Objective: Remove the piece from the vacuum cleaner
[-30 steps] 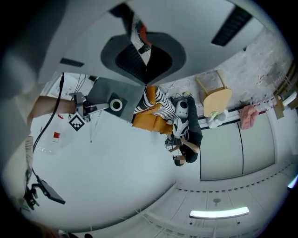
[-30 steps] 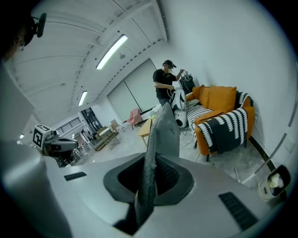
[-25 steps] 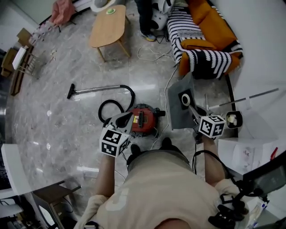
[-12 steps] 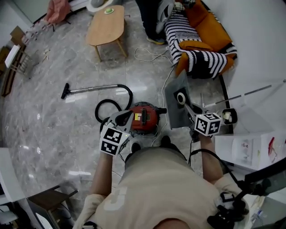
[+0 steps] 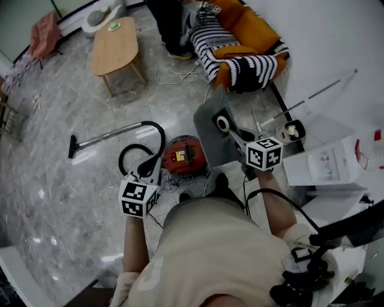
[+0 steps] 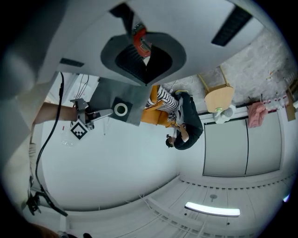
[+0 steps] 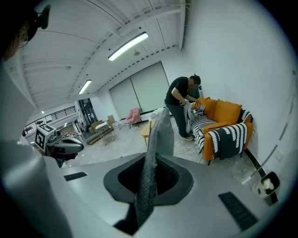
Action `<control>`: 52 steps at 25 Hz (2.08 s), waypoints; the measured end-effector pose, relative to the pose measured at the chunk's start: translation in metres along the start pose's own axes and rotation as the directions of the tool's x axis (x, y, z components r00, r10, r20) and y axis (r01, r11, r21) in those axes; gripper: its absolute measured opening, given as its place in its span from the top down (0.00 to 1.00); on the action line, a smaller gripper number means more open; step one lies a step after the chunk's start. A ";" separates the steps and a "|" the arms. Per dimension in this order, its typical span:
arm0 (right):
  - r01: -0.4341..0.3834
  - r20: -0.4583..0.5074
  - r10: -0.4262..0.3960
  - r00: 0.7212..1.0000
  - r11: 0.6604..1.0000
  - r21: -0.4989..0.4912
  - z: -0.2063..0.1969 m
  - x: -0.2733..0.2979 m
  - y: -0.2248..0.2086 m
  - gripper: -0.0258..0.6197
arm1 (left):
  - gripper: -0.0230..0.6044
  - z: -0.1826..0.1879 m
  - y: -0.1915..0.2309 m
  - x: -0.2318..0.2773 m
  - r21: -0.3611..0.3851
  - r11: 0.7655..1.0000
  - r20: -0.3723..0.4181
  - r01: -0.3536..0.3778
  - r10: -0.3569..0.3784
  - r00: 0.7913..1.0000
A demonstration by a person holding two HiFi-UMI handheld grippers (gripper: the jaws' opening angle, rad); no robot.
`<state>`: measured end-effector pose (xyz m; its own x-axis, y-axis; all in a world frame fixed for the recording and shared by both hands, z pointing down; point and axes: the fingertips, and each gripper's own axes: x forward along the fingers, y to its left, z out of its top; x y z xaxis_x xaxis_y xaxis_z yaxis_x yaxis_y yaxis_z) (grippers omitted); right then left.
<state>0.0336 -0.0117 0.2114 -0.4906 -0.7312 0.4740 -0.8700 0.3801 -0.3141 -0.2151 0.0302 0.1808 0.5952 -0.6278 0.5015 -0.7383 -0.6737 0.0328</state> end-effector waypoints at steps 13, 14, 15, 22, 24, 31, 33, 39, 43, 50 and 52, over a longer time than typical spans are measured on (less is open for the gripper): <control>0.073 0.023 -0.073 0.997 0.997 -0.003 -0.012 -0.034 0.024 0.92 | 0.97 -0.019 -0.010 0.001 0.002 0.995 -0.026 0.104 -0.104 0.994; 0.073 0.027 -0.073 0.997 0.997 -0.002 -0.013 -0.038 0.024 0.92 | 0.97 -0.019 -0.013 0.002 0.001 0.994 -0.028 0.111 -0.111 0.993; 0.072 0.031 -0.072 0.997 0.997 0.000 -0.014 -0.042 0.024 0.92 | 0.97 -0.018 -0.018 0.004 0.004 0.993 -0.028 0.122 -0.122 0.992; 0.030 0.051 -0.030 0.998 0.999 0.013 -0.022 -0.064 0.014 0.92 | 0.97 -0.007 -0.055 -0.002 0.044 0.991 -0.023 0.125 -0.124 0.992; 0.010 0.064 -0.010 0.998 1.000 -0.001 -0.021 -0.071 0.014 0.92 | 0.97 -0.008 -0.066 -0.003 0.037 0.993 -0.027 0.115 -0.114 0.993; -0.048 0.050 0.049 0.998 0.999 -0.017 -0.052 -0.118 -0.007 0.92 | 0.97 -0.011 -0.128 -0.005 -0.010 0.995 -0.035 0.096 -0.097 0.995; -0.049 0.037 0.050 0.998 0.999 -0.014 -0.063 -0.135 -0.018 0.92 | 0.97 -0.011 -0.150 -0.002 -0.017 0.996 -0.040 0.093 -0.094 0.995; -0.094 0.002 0.094 0.996 0.996 0.011 -0.101 -0.170 -0.049 0.92 | 0.97 -0.014 -0.215 -0.004 -0.015 0.998 -0.059 0.054 -0.055 0.997; -0.138 -0.048 0.137 0.989 0.990 -0.014 -0.122 -0.176 -0.056 0.92 | 0.97 -0.029 -0.240 -0.017 -0.049 0.999 -0.105 -0.003 -0.002 0.995; -0.204 -0.048 0.203 0.978 0.979 -0.019 -0.137 -0.179 -0.059 0.92 | 0.97 -0.041 -0.261 -0.011 -0.047 0.999 -0.184 -0.018 0.009 0.983; -0.221 -0.047 0.221 0.974 0.975 0.003 -0.145 -0.184 -0.048 0.92 | 0.97 -0.045 -0.263 -0.016 -0.032 0.999 -0.198 -0.020 0.013 0.980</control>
<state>0.1589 0.1870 0.2588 -0.6727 -0.6013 0.4311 -0.7396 0.5309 -0.4137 -0.0447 0.2348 0.2030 0.5111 -0.5473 0.6628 -0.7596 -0.6485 0.0502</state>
